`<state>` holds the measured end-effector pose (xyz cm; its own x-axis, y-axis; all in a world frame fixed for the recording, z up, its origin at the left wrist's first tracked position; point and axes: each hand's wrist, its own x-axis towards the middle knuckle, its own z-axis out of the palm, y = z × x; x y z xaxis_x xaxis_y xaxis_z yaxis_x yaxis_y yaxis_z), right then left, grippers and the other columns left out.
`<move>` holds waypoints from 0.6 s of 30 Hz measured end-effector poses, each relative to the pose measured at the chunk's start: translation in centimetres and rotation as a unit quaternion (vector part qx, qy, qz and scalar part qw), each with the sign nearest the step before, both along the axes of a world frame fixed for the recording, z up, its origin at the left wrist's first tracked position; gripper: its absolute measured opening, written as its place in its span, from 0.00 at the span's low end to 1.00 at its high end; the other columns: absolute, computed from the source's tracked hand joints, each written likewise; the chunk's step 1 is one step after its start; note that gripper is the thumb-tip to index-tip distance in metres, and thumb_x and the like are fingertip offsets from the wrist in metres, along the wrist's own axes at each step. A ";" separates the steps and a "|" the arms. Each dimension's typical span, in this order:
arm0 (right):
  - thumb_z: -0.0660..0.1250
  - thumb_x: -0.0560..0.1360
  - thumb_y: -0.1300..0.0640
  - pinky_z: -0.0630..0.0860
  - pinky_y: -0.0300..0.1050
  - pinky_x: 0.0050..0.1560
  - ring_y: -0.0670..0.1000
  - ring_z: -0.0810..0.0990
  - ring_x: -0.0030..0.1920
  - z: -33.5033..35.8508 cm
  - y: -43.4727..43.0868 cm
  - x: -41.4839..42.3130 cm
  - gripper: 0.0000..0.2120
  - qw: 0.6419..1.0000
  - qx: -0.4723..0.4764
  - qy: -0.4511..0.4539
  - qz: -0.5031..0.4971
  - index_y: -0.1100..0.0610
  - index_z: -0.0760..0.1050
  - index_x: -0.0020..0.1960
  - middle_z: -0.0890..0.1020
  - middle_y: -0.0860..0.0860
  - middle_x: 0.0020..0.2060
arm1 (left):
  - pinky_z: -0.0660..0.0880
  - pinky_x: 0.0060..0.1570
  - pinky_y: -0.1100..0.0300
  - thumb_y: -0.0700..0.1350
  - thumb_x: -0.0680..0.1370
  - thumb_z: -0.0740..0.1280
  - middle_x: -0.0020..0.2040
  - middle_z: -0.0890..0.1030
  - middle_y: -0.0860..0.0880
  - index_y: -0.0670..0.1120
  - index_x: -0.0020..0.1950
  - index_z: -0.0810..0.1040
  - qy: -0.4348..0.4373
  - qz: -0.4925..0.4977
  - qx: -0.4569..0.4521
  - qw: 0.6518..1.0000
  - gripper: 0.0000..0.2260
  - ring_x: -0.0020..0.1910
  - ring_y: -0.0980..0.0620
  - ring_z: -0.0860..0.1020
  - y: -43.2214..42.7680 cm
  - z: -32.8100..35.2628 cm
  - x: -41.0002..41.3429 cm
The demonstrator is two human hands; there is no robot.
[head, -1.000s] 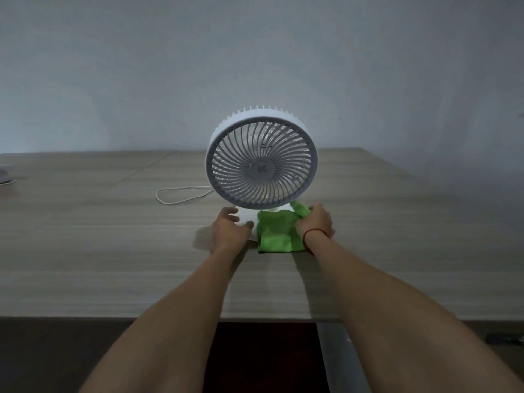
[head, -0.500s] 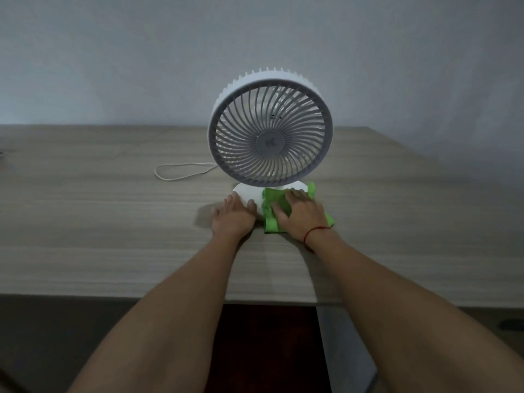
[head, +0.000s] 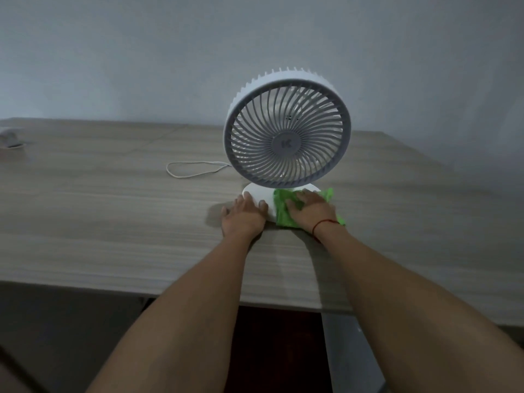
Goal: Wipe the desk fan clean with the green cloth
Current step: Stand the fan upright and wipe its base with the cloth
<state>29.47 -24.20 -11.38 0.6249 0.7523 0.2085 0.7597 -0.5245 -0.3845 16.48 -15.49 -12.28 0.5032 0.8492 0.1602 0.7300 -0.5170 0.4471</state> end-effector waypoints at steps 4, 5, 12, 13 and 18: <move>0.58 0.76 0.39 0.58 0.53 0.74 0.54 0.69 0.70 0.1 -1.2 -2.9 0.25 0.997 0.032 -0.049 0.050 0.51 0.72 0.68 0.74 0.52 0.69 | 0.57 0.71 0.45 0.58 0.80 0.48 0.73 0.67 0.43 0.43 0.73 0.60 -0.003 -0.004 -0.006 1.000 0.27 0.72 0.44 0.66 0.3 0.0 0.0; 0.59 0.76 0.39 0.58 0.52 0.74 0.53 0.70 0.70 0.1 -1.2 -3.0 0.25 0.996 0.040 -0.042 0.062 0.50 0.72 0.68 0.74 0.51 0.69 | 0.58 0.71 0.45 0.58 0.80 0.48 0.73 0.67 0.43 0.43 0.73 0.61 -0.004 -0.004 -0.009 1.000 0.27 0.72 0.44 0.66 0.4 0.0 0.0; 0.60 0.78 0.52 0.74 0.52 0.61 0.62 0.78 0.60 0.8 -0.5 -0.5 0.16 0.996 0.082 0.032 -0.001 0.58 0.79 0.59 0.80 0.60 0.60 | 0.59 0.69 0.46 0.58 0.80 0.47 0.73 0.67 0.43 0.44 0.74 0.58 0.004 0.004 0.010 1.000 0.27 0.72 0.45 0.66 0.8 -0.4 0.3; 0.60 0.78 0.53 0.76 0.52 0.58 0.63 0.79 0.58 0.9 0.0 0.0 0.15 0.995 0.088 0.041 -0.018 0.60 0.80 0.55 0.81 0.61 0.57 | 0.59 0.69 0.46 0.58 0.79 0.47 0.72 0.67 0.43 0.44 0.74 0.59 0.007 0.003 0.013 1.000 0.27 0.71 0.44 0.67 0.9 -0.5 0.4; 0.56 0.80 0.56 0.70 0.53 0.65 0.61 0.75 0.63 2.1 2.2 2.5 0.15 0.988 0.072 0.083 -0.111 0.60 0.75 0.61 0.78 0.59 0.62 | 0.61 0.66 0.45 0.57 0.80 0.47 0.70 0.69 0.43 0.43 0.71 0.61 0.014 -0.004 0.033 0.999 0.25 0.69 0.44 0.68 1.4 -0.7 0.6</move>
<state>31.98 -21.99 -9.23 0.8060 0.5625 0.1842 0.5521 -0.6023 -0.5766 17.04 -14.07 -13.02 0.5155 0.8329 0.2013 0.7369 -0.5508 0.3920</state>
